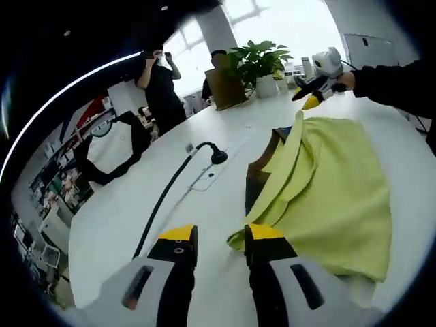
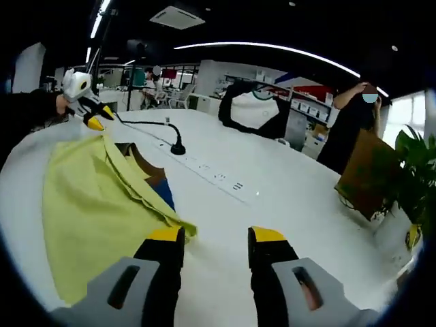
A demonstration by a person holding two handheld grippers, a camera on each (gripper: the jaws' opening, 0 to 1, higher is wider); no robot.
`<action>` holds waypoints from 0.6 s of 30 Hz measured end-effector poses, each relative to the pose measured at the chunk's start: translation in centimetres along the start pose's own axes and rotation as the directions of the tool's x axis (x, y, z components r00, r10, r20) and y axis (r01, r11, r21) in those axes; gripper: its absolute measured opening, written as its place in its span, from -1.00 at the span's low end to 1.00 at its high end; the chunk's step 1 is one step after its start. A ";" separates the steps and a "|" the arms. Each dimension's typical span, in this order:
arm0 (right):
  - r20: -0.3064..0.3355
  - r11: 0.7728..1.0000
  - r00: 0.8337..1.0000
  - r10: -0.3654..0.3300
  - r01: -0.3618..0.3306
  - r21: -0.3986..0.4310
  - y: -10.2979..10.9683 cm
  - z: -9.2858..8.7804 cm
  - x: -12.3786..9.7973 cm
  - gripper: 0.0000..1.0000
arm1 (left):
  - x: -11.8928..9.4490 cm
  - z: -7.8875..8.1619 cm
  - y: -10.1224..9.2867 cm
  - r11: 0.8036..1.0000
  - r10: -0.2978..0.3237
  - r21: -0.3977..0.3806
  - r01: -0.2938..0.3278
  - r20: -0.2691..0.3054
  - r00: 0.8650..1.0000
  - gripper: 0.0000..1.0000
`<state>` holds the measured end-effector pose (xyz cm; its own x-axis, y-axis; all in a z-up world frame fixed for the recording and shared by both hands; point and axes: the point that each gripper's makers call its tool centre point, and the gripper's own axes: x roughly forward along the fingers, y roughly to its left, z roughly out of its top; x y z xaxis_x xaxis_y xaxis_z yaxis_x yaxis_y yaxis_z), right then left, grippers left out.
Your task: Fold the garment on the visible template until the final outline fits inside the template.
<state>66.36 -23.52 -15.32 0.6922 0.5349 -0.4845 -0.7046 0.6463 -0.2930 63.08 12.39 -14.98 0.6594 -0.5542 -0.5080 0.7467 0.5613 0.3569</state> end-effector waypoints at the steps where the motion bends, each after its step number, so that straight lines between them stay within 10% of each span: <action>1: -0.008 1.000 1.000 0.018 -0.018 -0.018 0.1 -0.1 0.1 -0.19 | 0.0 0.0 -0.1 1.000 -0.014 0.016 0.014 0.000 1.000 -0.42; 10: 0.019 0.966 0.992 0.122 -0.123 0.228 0.7 -0.6 2.9 -0.27 | 1.9 -1.8 0.3 0.994 -0.045 -0.100 0.044 -0.008 0.999 -0.41; 18: 0.030 0.916 0.985 0.168 -0.167 0.365 1.4 -0.8 4.1 -0.44 | 3.2 -2.0 0.5 0.932 -0.071 -0.354 0.081 0.041 0.997 -0.48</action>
<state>68.08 -20.82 -18.37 0.5683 0.6521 -0.5018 -0.7040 0.7010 0.1138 65.43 12.13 -17.99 0.6074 -0.6174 -0.4998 0.7184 0.6954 0.0140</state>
